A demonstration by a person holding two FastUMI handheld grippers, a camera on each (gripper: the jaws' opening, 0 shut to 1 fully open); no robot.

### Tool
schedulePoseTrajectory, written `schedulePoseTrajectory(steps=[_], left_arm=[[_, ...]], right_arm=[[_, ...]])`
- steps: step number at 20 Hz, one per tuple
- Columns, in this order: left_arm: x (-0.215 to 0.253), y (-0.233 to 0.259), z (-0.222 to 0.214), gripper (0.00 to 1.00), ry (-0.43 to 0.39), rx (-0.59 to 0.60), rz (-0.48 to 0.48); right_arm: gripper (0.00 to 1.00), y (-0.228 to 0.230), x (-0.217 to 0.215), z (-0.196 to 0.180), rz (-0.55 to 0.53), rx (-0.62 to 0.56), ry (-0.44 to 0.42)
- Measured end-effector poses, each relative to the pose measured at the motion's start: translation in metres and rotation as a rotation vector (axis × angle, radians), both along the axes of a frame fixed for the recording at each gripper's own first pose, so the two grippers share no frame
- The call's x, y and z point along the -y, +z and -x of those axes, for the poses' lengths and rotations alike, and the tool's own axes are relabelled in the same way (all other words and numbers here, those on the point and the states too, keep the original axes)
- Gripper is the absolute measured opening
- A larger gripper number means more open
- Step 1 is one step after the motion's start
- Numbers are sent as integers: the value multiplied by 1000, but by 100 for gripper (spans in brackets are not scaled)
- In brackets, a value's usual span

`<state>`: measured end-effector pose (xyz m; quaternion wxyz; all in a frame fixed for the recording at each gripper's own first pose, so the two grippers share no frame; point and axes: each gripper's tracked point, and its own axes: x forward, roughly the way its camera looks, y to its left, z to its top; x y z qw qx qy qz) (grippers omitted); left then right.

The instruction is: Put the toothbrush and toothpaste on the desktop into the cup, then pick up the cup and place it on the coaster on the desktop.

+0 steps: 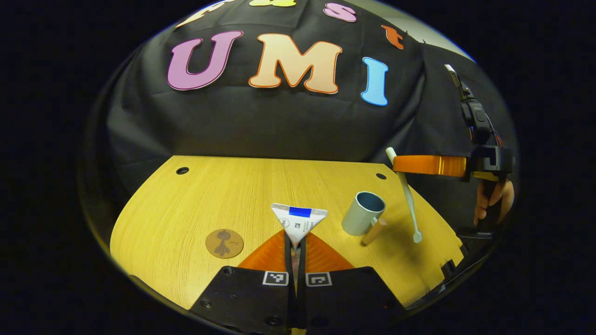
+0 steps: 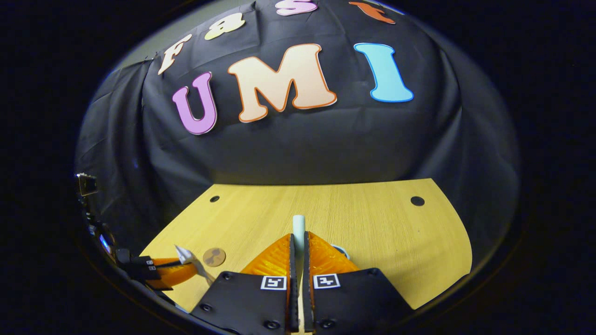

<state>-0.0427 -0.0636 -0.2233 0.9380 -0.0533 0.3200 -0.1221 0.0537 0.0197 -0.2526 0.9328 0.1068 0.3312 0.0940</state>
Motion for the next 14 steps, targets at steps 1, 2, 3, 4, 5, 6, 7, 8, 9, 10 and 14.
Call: schedulePoseTrajectory(steps=[1,2,3,4,5,6,7,8,9,10,14], left_arm=[[0,2,0,0,6,3,1],[1,5,1,0,8,2,4],[2,6,2,0,10,0,9],[4,9,2,0,15,-3,16],[6,12,3,0,20,-5,25],[6,15,3,0,27,-2,30],[8,17,3,0,32,0,32],[8,19,4,0,38,1,30],[9,21,5,0,40,3,27],[10,23,5,0,43,4,25],[15,29,11,0,58,-3,22]], right_arm=[[6,0,1,-7,-3,19,-4],[7,-1,1,-13,-11,28,-7],[6,-2,1,-18,-18,30,-9],[7,-4,2,-24,-24,38,-16],[6,-5,5,-31,-26,52,-22],[6,-4,8,-38,-21,72,-28],[7,-4,10,-47,-18,97,-33],[6,-4,12,-54,-13,124,-37],[6,-5,13,-62,-10,149,-39],[7,-7,15,-69,-1,171,-43],[7,-22,15,-86,3,196,-60]])
